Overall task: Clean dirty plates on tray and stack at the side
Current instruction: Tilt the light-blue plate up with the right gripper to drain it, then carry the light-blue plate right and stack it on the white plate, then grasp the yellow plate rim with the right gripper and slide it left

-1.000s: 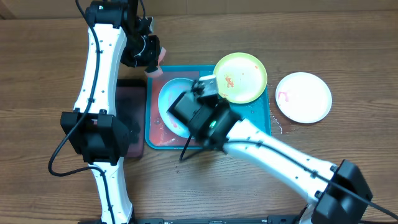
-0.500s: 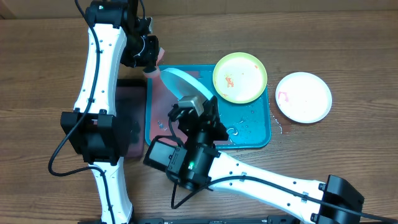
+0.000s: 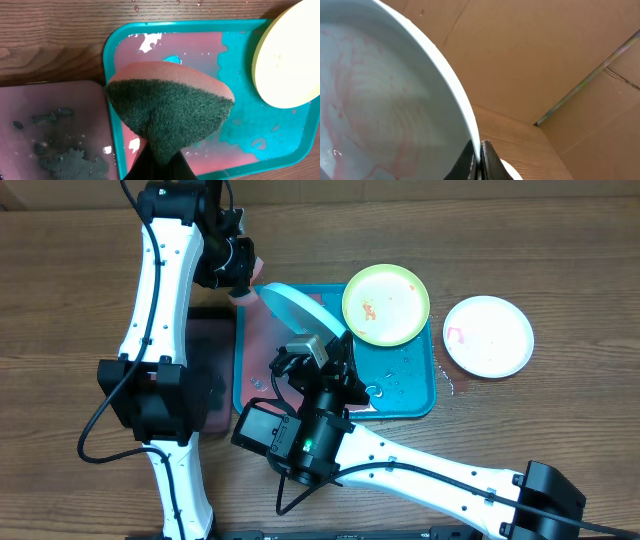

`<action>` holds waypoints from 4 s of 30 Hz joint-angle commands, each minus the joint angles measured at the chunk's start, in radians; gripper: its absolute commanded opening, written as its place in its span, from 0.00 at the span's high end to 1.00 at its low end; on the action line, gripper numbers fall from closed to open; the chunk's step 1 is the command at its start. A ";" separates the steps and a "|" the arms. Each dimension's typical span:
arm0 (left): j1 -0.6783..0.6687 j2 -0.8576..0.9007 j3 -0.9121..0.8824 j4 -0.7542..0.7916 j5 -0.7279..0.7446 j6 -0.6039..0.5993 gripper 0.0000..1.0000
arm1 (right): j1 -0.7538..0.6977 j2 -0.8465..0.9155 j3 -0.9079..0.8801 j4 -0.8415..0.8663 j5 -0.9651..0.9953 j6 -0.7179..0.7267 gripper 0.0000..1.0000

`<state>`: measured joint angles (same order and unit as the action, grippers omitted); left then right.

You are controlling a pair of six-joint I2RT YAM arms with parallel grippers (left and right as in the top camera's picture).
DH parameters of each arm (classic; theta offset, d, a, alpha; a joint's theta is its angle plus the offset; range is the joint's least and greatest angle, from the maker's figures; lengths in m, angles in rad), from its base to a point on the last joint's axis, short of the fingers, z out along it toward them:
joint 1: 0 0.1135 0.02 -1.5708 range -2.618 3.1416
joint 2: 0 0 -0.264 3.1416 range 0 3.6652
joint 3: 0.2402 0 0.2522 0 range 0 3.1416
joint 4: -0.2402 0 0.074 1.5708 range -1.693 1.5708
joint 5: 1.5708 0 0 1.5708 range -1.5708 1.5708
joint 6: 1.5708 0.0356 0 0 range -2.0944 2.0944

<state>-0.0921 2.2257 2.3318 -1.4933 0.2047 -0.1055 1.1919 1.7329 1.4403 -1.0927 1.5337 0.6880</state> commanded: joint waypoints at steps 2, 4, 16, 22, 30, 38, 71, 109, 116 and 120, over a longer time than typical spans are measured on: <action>-0.003 -0.005 -0.002 0.001 -0.003 -0.014 0.95 | -0.001 -0.022 0.023 0.002 0.039 0.019 0.96; -0.003 -0.006 -0.002 0.001 -0.003 -0.014 0.96 | -0.001 -0.022 0.023 0.002 0.039 0.020 0.96; -0.008 -0.005 -0.002 0.001 -0.003 -0.014 0.95 | -0.042 -0.022 0.021 0.015 -0.454 0.037 0.96; -0.008 -0.005 -0.002 0.001 -0.003 -0.014 0.96 | -0.192 -0.022 0.020 0.010 -0.906 0.075 0.96; -0.008 -0.005 -0.002 -0.002 -0.003 -0.014 0.96 | -0.465 -0.035 0.020 0.050 -1.367 -0.074 0.96; -0.008 -0.005 -0.002 -0.002 -0.003 -0.014 0.96 | -0.852 -0.059 0.020 0.086 -1.718 -0.166 0.96; -0.032 -0.005 -0.002 0.009 -0.006 -0.014 0.96 | -1.476 0.065 -0.129 0.084 -1.582 -0.229 0.56; -0.042 -0.005 -0.002 0.005 -0.006 -0.014 0.96 | -1.023 0.273 -0.048 0.273 -1.632 -0.058 0.67; -0.043 -0.005 -0.002 0.008 -0.006 -0.014 0.96 | -0.987 0.278 -0.048 0.277 -1.632 -0.064 0.80; -0.043 -0.005 -0.002 0.008 -0.006 -0.014 0.96 | -0.947 0.278 -0.048 0.273 -1.632 -0.067 0.83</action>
<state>-0.1295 2.2257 2.3318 -1.4887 0.2043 -0.1055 0.2081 2.0083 1.3983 -0.8219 -0.1059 0.6239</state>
